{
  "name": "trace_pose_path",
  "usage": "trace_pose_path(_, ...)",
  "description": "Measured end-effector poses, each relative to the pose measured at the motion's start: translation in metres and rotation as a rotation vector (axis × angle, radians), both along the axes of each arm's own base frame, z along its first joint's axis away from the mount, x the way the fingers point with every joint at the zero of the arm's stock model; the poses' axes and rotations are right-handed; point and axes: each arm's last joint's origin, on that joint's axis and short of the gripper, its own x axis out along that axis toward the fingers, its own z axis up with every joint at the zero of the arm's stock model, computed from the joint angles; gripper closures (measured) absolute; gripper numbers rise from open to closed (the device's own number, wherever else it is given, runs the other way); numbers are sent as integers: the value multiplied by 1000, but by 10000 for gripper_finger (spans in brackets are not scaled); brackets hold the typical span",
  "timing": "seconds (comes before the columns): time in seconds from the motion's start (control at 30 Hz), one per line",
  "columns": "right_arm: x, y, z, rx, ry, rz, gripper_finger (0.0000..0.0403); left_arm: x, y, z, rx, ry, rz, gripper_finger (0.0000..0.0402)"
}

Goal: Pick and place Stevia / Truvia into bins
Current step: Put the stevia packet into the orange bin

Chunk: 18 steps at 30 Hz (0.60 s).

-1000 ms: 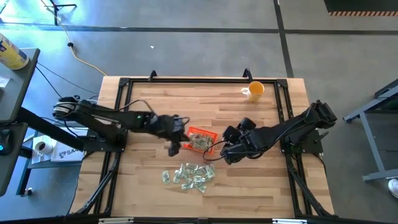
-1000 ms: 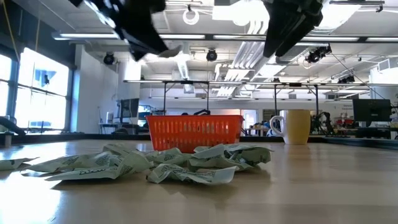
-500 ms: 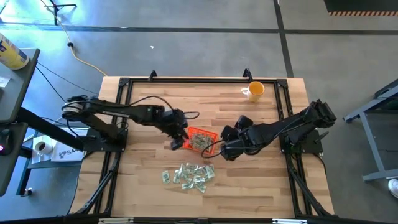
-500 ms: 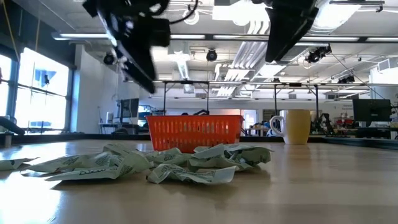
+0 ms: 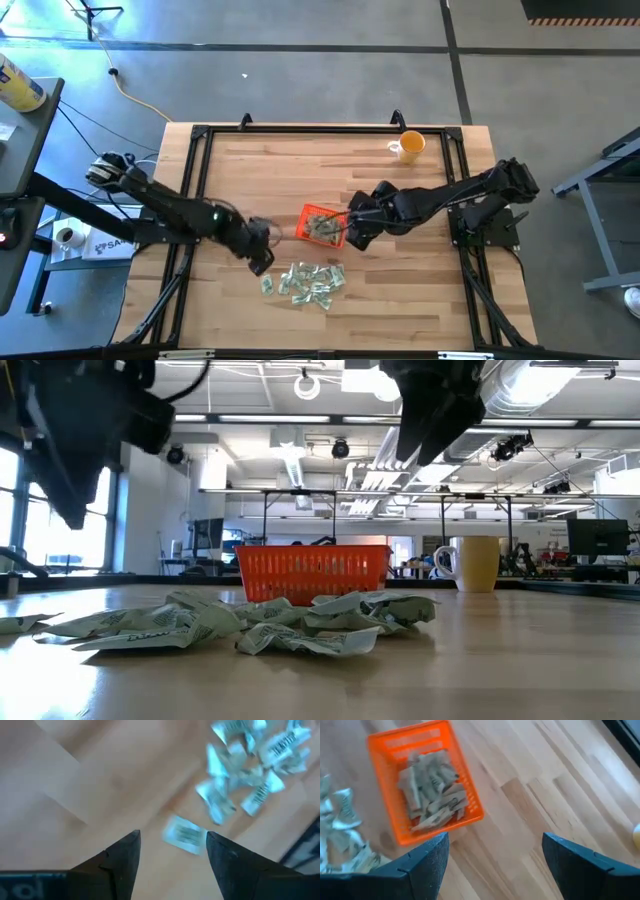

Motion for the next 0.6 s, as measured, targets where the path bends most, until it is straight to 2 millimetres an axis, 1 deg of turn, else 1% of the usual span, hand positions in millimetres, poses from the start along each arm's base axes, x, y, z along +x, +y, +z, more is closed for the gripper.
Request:
trace_pose_path(0.07,0,-1,0,16,-6,-27,94,0,-18,-6,-24,0,52,146)
trace_pose_path(0.2,0,0,0,9,-8,-29,94,-3,-41,-20,-32,39,175,145)
trace_pose_path(0.27,0,-1,0,8,-7,-30,94,-5,-49,-29,-27,57,229,142)
trace_pose_path(0.4,0,-1,0,-5,-4,-29,94,0,-65,-44,-58,43,316,141)
trace_pose_path(0.53,-1,-1,0,-26,22,21,94,12,-76,-59,-92,5,382,146)
trace_pose_path(0.6,-1,-1,0,-41,39,57,94,19,-81,-62,-87,13,394,148)
